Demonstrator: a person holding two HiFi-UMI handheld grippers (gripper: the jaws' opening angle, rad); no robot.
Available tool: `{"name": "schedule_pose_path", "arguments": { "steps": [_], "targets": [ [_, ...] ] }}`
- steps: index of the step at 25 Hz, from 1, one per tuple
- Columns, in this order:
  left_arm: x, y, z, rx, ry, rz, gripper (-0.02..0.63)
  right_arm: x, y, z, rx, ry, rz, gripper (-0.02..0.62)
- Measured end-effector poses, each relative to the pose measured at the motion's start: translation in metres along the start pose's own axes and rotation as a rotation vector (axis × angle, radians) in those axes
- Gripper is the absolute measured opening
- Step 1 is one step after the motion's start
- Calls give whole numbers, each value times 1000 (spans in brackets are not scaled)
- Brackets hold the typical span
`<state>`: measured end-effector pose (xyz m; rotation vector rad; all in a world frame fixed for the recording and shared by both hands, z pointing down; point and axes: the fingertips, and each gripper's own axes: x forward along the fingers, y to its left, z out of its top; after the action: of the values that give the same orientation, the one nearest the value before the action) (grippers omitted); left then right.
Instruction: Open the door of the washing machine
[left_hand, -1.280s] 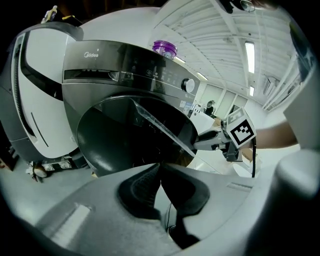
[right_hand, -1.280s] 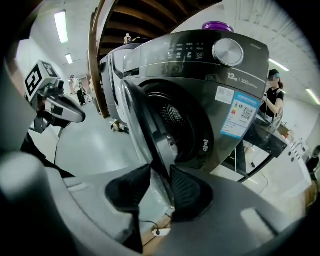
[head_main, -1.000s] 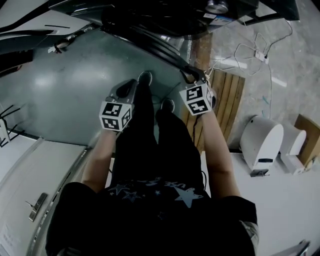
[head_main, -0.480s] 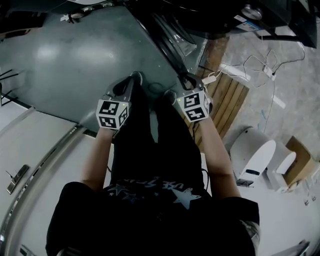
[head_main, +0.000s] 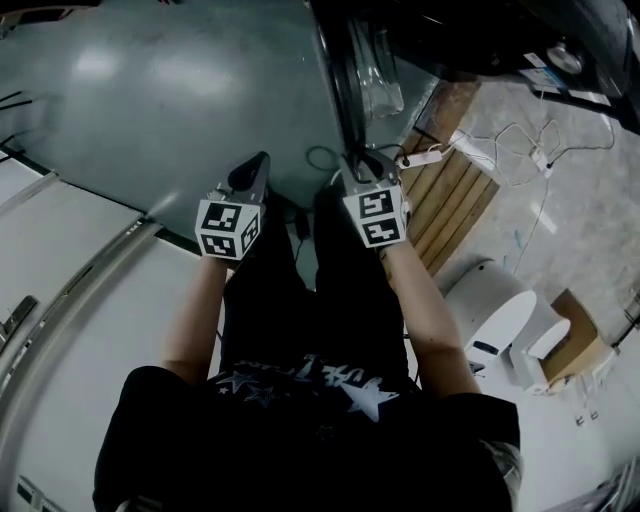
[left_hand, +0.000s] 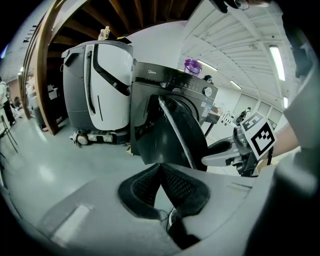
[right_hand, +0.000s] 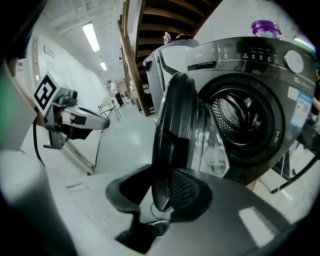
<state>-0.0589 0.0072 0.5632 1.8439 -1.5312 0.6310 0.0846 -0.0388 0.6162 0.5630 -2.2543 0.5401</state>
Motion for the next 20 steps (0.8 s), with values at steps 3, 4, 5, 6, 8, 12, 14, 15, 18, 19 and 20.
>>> {"name": "schedule_pose_path", "arguments": {
  "steps": [3, 4, 5, 6, 8, 12, 14, 15, 18, 19, 20],
  "targets": [
    [-17, 16, -16, -27, 0, 10, 11, 9, 22, 7, 20, -1, -5, 114],
    [-23, 23, -21, -40, 0, 13, 11, 12, 30, 10, 24, 1, -5, 114],
    [-28, 30, -27, -54, -1, 18, 11, 16, 39, 12, 27, 4, -4, 115],
    [-34, 38, -33, -67, -2, 23, 11, 21, 47, 14, 30, 6, -2, 115],
    [-42, 54, -44, -90, -5, 35, 12, 33, 63, 18, 42, 8, 1, 117],
    [-59, 84, -60, -134, -18, 59, 12, 53, 91, 32, 68, 6, 0, 121],
    [-69, 100, -65, -152, -25, 76, 12, 62, 104, 42, 80, 4, -8, 124],
    [-75, 107, -68, -163, -29, 86, 11, 66, 111, 47, 91, 3, -13, 124],
    [-95, 133, -78, -204, -44, 115, 12, 79, 133, 63, 135, -4, -30, 124],
    [-101, 142, -82, -211, -48, 121, 12, 84, 140, 68, 151, -10, -42, 124],
    [-105, 150, -85, -215, -52, 125, 11, 89, 146, 71, 165, -15, -54, 124]
  ]
}}
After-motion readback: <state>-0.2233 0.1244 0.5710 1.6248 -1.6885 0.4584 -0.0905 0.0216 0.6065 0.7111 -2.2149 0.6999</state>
